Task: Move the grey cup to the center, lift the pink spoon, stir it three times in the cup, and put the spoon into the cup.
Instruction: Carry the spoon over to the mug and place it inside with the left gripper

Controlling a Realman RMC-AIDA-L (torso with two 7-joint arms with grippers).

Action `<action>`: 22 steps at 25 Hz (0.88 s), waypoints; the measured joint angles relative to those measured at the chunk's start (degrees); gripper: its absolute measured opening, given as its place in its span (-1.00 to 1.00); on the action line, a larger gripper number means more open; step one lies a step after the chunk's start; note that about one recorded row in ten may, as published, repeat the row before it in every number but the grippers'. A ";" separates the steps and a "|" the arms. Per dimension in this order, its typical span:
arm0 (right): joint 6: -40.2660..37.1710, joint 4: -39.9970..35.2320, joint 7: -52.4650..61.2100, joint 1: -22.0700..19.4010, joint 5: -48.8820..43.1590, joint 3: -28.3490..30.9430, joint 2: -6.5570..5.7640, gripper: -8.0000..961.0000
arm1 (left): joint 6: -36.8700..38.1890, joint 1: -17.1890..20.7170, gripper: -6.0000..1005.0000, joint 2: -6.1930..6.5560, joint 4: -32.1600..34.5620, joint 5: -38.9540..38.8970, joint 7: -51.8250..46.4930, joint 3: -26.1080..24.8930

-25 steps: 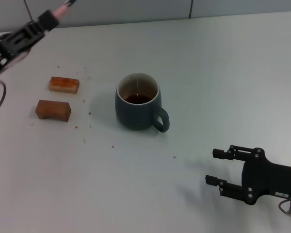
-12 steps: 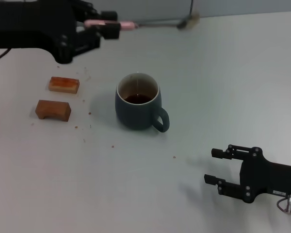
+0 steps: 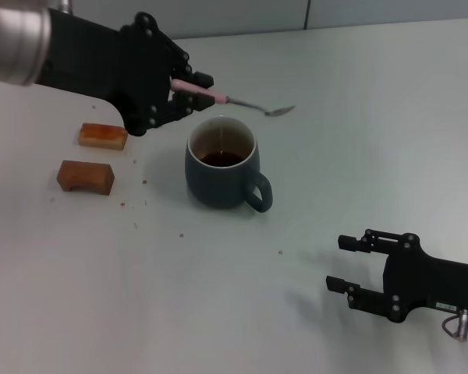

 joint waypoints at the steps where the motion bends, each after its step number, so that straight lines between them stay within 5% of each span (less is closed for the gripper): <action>1: 0.00 0.00 0.00 0.00 0.00 0.00 0.00 0.30 | 0.00 0.00 -0.72 0.00 0.00 0.00 0.00 0.00; 22: 0.00 0.05 0.75 -0.50 0.08 -0.04 0.09 0.30 | -1.49 -3.83 -0.72 -0.49 2.51 18.18 -2.36 11.72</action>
